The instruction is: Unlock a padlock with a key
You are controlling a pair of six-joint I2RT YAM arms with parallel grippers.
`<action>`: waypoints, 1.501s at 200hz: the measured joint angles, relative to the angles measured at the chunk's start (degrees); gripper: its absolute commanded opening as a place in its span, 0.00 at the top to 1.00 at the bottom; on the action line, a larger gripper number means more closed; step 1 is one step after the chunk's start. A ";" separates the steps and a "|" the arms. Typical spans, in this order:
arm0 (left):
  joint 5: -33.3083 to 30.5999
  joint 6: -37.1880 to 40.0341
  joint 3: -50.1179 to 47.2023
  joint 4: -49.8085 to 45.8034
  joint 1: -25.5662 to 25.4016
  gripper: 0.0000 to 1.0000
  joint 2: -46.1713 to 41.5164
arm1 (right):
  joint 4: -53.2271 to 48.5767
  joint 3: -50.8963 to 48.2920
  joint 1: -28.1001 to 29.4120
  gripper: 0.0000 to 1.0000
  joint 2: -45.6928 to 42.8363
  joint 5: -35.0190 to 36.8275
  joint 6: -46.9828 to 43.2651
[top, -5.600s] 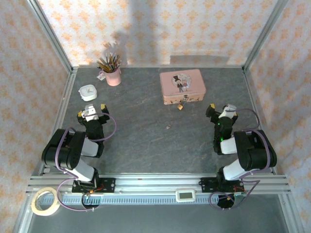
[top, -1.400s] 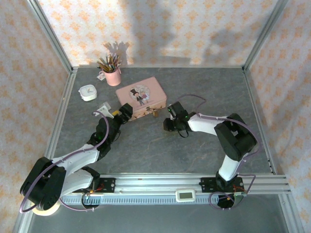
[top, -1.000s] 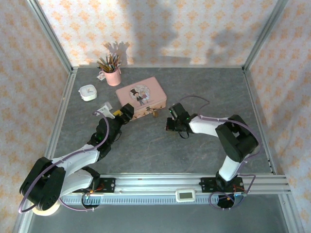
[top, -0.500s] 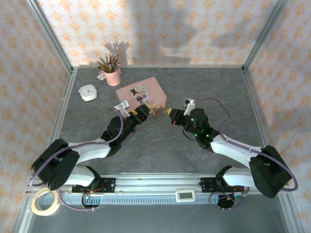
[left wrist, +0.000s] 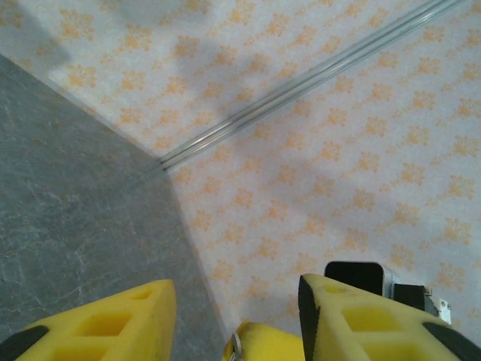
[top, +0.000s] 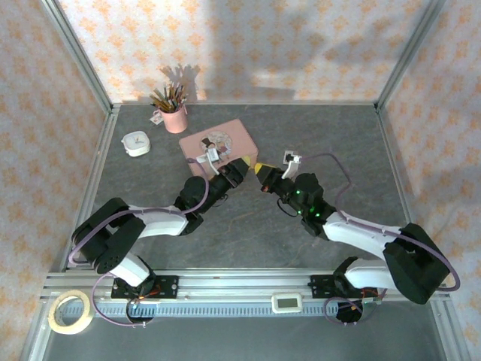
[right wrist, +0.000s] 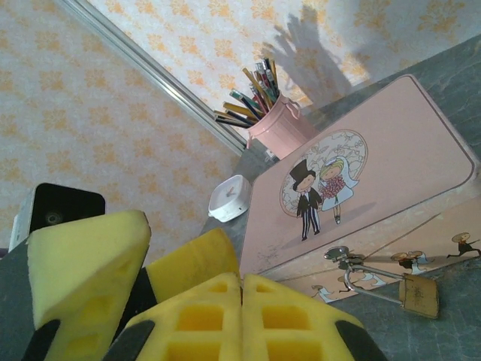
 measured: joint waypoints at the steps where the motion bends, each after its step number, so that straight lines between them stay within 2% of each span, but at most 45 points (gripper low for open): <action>1: 0.00 -0.02 0.02 0.00 0.00 0.60 0.04 | 0.00 0.00 0.00 1.00 0.00 0.04 0.02; 36: 0.39 -0.07 1.01 0.15 -0.33 0.69 1.33 | 0.98 -0.02 0.00 1.00 0.00 0.17 1.09; 64: 0.52 -0.63 1.46 0.42 -0.94 0.99 1.77 | 1.25 -0.02 0.00 1.00 0.00 0.44 1.66; 75: 0.44 -0.55 1.57 0.63 -1.22 1.00 1.81 | 1.25 -0.07 -0.02 1.00 -0.02 0.55 1.68; 81: 0.39 -0.48 1.57 0.70 -1.22 1.00 1.81 | 1.27 -0.07 0.00 0.92 -0.07 0.59 1.66; 97: 0.37 0.15 1.57 0.68 -1.22 1.00 1.79 | 0.70 -0.04 0.00 0.60 -0.55 0.55 0.63; 107: 0.46 1.14 1.57 0.02 -1.11 1.00 1.49 | -1.18 0.20 -0.02 0.53 -1.27 0.52 -1.31; 118: 1.07 2.89 1.60 -1.99 -0.63 1.00 0.31 | -4.48 1.22 -0.33 0.51 -2.12 0.20 -4.04; 145: 5.68 7.85 2.73 -9.44 3.50 1.00 -4.02 | -12.17 6.12 -3.80 0.49 -3.85 -5.44 -11.34; 177: 14.21 14.93 6.67 -19.71 8.81 1.00 -7.65 | -17.35 10.38 -10.69 0.51 -4.04 -18.78 -17.00; 226: 26.71 25.88 10.84 -32.65 9.81 1.00 -9.46 | -20.26 13.20 -12.09 0.60 1.79 -37.29 -19.80; 256: 31.12 28.50 10.93 -34.75 10.16 1.00 -10.19 | -20.24 13.20 -12.09 0.65 4.04 -43.08 -19.54; 300: 34.95 28.72 10.91 -34.05 10.84 1.00 -11.13 | -18.38 13.20 -12.09 0.71 4.17 -46.29 -18.14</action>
